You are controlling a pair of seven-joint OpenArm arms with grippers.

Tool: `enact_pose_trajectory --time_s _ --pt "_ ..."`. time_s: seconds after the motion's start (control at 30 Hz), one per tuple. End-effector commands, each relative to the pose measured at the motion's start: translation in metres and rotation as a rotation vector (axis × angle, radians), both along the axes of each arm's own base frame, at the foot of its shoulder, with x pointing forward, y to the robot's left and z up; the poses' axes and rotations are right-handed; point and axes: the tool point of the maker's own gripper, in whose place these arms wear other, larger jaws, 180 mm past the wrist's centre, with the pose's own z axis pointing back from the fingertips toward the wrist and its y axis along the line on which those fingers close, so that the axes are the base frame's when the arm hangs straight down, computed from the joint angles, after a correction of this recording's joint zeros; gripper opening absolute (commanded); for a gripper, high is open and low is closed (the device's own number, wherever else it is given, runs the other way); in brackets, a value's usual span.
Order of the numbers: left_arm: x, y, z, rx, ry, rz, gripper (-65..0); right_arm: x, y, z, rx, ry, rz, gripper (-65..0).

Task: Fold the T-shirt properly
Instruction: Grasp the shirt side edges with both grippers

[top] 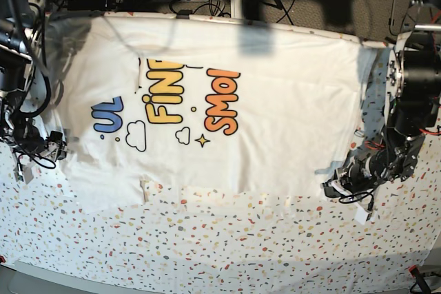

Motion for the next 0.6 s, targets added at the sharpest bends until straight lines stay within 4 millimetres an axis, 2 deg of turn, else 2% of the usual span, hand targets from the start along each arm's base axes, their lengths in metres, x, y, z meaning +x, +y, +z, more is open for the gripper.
enact_pose_trajectory --time_s 0.0,0.17,0.23,0.27,0.57 --pt "0.0182 0.0036 0.0266 -0.011 -0.070 0.006 -65.0 0.0148 -0.0131 0.0279 -0.016 -0.074 -0.016 -36.8" --pt "0.0183 0.0036 0.0266 -0.012 -0.070 0.007 -65.0 0.0143 -0.0128 0.0272 -0.015 -0.069 -0.015 -54.0" --pt "0.0184 0.0036 0.0267 -0.012 -0.070 0.007 -65.0 0.0126 -0.0125 0.0253 -0.014 -0.055 -0.014 -63.2" --pt "0.0183 0.0036 0.0267 -0.011 -0.070 0.007 -65.0 0.0117 -0.0124 0.0243 -0.014 -0.048 -0.014 -65.0" --pt "0.0183 0.0036 0.0266 -0.011 -0.070 0.007 -65.0 0.0078 -0.0064 0.0203 -0.001 -0.016 0.022 -65.0"
